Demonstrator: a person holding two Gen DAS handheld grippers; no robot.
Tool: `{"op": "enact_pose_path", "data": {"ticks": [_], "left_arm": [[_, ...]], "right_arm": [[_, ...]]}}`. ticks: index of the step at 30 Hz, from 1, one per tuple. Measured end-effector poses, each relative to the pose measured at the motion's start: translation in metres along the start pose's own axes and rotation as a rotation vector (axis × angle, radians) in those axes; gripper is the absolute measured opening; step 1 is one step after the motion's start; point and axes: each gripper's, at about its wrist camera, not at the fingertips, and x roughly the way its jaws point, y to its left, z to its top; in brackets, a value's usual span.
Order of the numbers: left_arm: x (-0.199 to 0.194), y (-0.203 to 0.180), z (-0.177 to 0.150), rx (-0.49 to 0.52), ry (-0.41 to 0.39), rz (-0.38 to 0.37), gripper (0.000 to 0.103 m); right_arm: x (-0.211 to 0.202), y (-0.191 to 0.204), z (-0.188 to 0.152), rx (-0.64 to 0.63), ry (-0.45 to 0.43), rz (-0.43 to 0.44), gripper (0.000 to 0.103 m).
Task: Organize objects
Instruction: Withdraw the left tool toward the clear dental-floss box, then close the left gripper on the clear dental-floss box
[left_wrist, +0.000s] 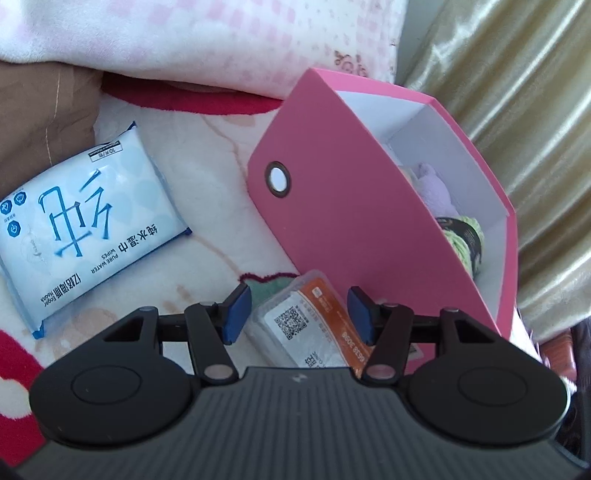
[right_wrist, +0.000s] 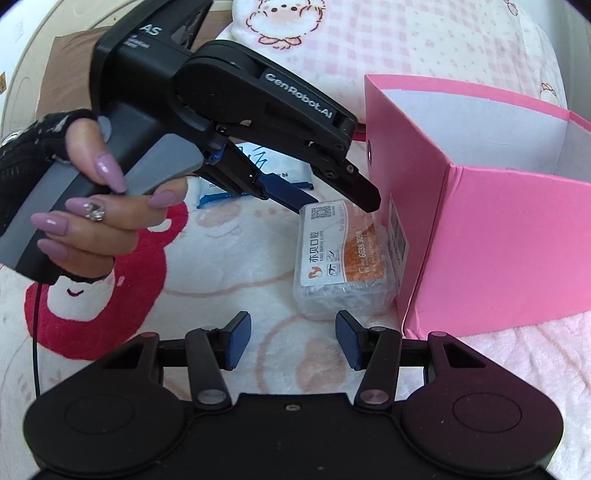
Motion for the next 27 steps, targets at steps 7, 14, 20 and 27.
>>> {"op": "enact_pose_path", "data": {"ticks": [7,14,20,27], "left_arm": [[-0.028,0.007,-0.026,-0.061,0.069,0.006,0.055],[-0.048,-0.018,-0.064,-0.047,0.127,0.042,0.055],[-0.048,-0.015,-0.063,-0.136,0.09,0.09,0.056],[-0.044,0.002,-0.067,-0.334,0.025,0.101,0.046]], "right_arm": [[-0.009,-0.005,0.002,-0.009,0.032,0.018,0.059],[-0.027,-0.008,0.003,-0.117,0.029,0.023,0.06],[-0.02,-0.012,-0.001,-0.102,0.027,0.036,0.072],[-0.006,-0.007,-0.007,-0.086,0.029,0.053,0.075]]}}
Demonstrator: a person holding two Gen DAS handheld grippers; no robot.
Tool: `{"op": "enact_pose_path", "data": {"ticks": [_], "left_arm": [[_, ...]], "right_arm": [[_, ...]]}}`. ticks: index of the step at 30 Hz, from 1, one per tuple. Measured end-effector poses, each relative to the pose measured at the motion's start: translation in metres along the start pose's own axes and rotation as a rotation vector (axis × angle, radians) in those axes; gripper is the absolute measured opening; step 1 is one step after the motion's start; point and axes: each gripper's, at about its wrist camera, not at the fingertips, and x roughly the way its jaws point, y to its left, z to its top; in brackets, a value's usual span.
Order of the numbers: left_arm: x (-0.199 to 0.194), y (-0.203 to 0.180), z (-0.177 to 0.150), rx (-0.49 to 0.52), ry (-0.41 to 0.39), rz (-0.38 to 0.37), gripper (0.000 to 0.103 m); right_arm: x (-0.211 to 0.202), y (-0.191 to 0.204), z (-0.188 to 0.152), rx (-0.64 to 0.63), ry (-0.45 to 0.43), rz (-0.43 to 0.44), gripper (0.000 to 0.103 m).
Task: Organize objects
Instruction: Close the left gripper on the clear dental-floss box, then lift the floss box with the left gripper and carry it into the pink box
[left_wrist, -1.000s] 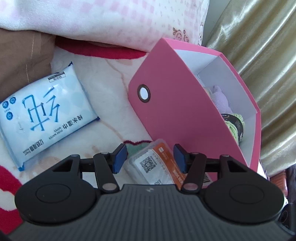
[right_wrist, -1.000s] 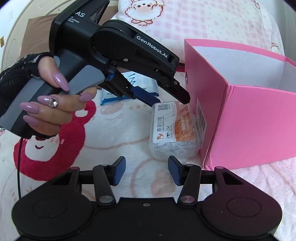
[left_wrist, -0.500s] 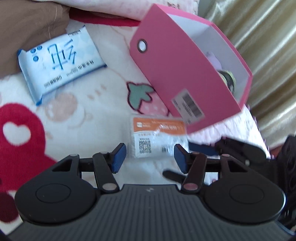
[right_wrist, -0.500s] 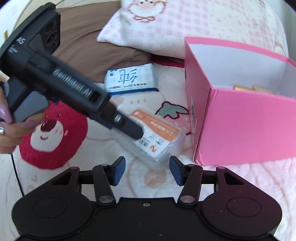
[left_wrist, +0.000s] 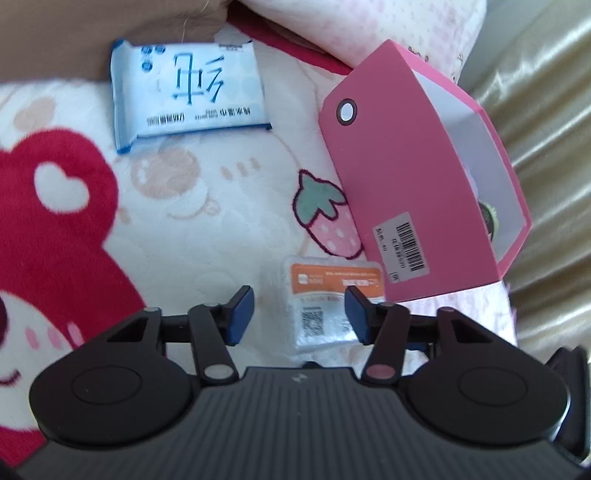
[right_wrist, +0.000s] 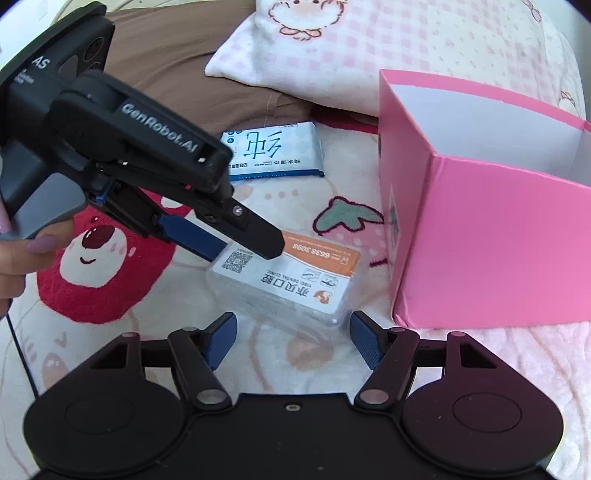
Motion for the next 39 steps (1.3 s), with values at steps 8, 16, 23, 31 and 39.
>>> {"op": "enact_pose_path", "data": {"ticks": [8,16,23,31,39], "left_arm": [[-0.02,0.005,-0.023,-0.191,0.018,0.038,0.042],[-0.02,0.02,-0.034,-0.273,-0.041,0.04,0.046],[-0.021,0.015,-0.039,-0.227,-0.116,0.057,0.045],[-0.043,0.006,-0.052,-0.202,-0.088,0.084,0.045],[-0.082,-0.024,-0.069,-0.206,-0.112,0.066,0.046]], "right_arm": [[-0.003,0.011,-0.001,-0.054,0.033,0.061,0.086],[0.013,0.027,-0.006,-0.069,0.01,0.044,0.097],[0.016,0.031,-0.008,-0.076,-0.003,0.016,0.096],[-0.001,0.04,-0.009,-0.092,0.006,0.05,0.094],[-0.047,0.048,0.006,-0.102,0.028,0.056,0.094]]}}
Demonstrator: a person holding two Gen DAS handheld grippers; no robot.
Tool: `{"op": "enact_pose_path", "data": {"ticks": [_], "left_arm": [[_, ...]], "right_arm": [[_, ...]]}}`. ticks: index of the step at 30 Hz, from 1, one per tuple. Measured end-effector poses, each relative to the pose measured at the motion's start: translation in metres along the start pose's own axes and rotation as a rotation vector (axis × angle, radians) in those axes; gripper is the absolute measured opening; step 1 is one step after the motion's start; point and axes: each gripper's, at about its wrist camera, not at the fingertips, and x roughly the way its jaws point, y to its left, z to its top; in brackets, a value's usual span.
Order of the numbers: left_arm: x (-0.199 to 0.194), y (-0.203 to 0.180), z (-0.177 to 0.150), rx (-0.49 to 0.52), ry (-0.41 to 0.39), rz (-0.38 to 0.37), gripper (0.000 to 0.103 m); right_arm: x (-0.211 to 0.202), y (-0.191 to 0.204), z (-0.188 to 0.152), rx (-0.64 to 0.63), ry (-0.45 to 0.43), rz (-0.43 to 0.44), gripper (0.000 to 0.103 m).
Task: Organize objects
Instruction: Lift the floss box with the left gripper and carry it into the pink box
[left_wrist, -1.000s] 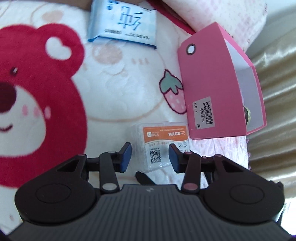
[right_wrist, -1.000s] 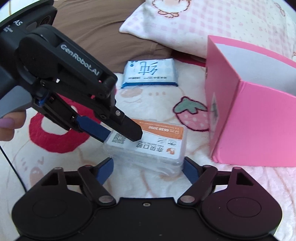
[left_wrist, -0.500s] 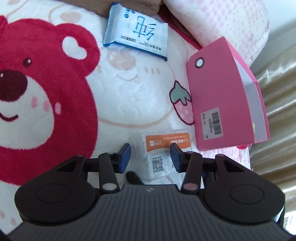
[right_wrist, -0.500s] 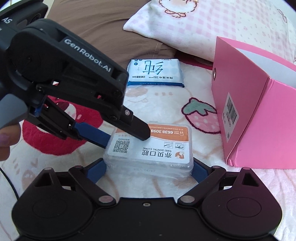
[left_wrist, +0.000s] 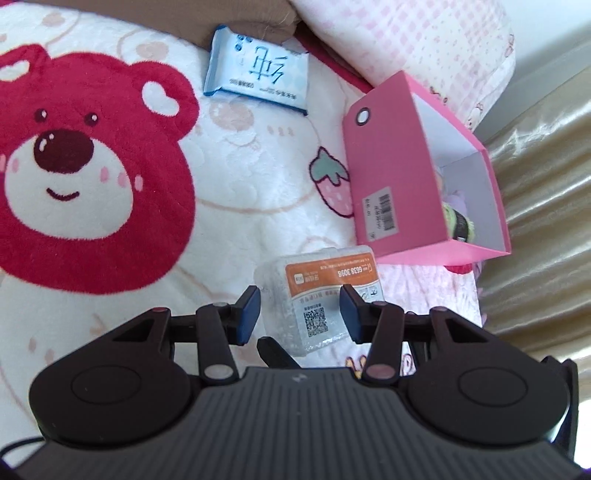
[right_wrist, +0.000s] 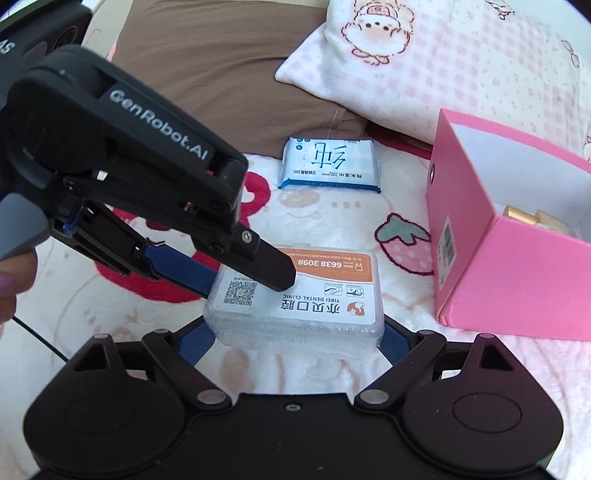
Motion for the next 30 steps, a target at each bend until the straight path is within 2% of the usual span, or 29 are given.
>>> {"op": "enact_pose_path", "data": {"ticks": [3,8,15,20,22,24,30], "left_arm": [[-0.021,-0.016,-0.003,0.025,-0.018,-0.016,0.046],[-0.051,-0.049,0.0,0.068,-0.038,-0.039,0.046],[-0.072,-0.109,0.018,0.162,-0.031,-0.06,0.046],[-0.07,-0.15,0.041,0.194,-0.014,-0.089,0.046],[-0.065,-0.164,0.047,0.205,-0.023,-0.116,0.047],[-0.057,-0.177,0.053,0.201,-0.017,-0.131,0.047],[-0.024,-0.212,0.065,0.208,-0.002,-0.137,0.047]], "right_arm": [[-0.023,-0.001,0.007,-0.012,-0.029,0.018,0.094],[-0.061,-0.001,0.02,-0.036,-0.084,-0.019,0.094],[-0.105,-0.024,0.048,-0.011,-0.12,-0.062,0.094],[-0.124,-0.053,0.069,-0.009,-0.131,-0.086,0.094],[-0.13,-0.06,0.077,-0.045,-0.144,-0.132,0.094],[-0.132,-0.071,0.084,-0.062,-0.141,-0.172,0.094],[-0.13,-0.117,0.097,-0.026,-0.116,-0.191,0.094]]}}
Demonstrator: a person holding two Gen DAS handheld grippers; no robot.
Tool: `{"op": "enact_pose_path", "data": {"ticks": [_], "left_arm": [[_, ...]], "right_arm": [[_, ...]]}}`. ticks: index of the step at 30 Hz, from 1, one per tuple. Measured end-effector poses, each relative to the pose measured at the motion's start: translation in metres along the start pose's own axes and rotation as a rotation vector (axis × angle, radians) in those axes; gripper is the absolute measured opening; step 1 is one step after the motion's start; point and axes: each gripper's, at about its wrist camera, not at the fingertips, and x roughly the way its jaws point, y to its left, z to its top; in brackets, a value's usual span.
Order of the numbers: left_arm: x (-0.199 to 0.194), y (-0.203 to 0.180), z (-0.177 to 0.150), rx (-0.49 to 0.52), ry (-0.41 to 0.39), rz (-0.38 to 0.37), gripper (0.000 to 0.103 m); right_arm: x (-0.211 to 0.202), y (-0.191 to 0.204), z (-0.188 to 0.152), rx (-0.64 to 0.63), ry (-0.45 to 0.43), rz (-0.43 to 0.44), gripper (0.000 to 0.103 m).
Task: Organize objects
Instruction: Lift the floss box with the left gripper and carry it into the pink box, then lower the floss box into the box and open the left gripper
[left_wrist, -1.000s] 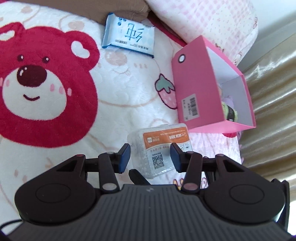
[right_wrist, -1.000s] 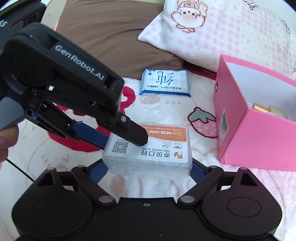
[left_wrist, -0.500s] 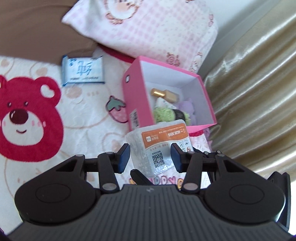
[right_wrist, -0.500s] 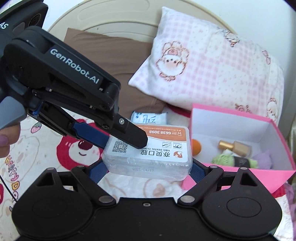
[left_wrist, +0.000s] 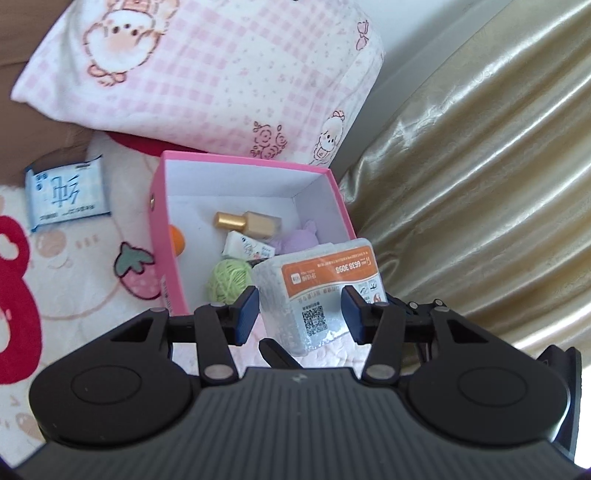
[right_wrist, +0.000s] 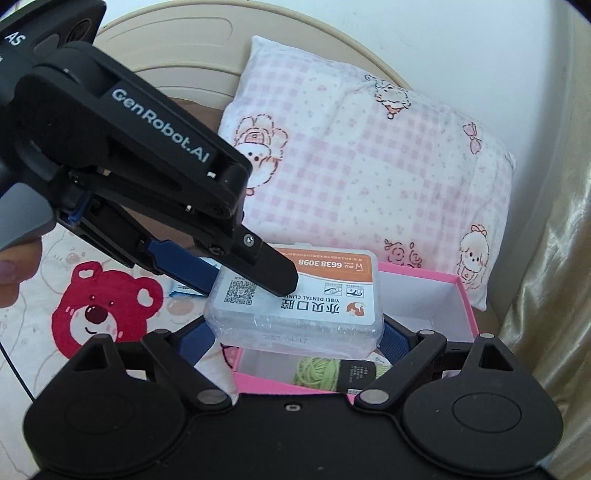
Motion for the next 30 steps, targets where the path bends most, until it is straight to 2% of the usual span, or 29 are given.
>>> {"op": "enact_pose_path", "data": {"ticks": [7,10,12,16,24,30], "left_arm": [[0.059,-0.004,0.03,-0.057,0.064,0.048,0.047],[0.089,0.001,0.041,-0.066,0.082,0.071,0.047],[0.112,0.005,0.047,-0.059,0.11,0.09,0.047],[0.152,0.024,0.053,-0.125,0.157,0.083,0.046],[0.197,0.051,0.056,-0.158,0.119,0.073,0.043],[0.205,0.054,0.059,-0.108,0.117,0.112,0.04]], "right_arm": [[0.044,-0.047,0.006,0.054,0.088,0.04,0.094],[0.07,-0.064,0.005,0.083,0.152,0.06,0.094],[0.09,-0.078,0.001,0.147,0.194,0.085,0.094],[0.126,-0.1,-0.009,0.21,0.291,0.125,0.094],[0.182,-0.125,-0.017,0.327,0.394,0.144,0.094],[0.202,-0.124,-0.024,0.348,0.412,0.148,0.094]]}}
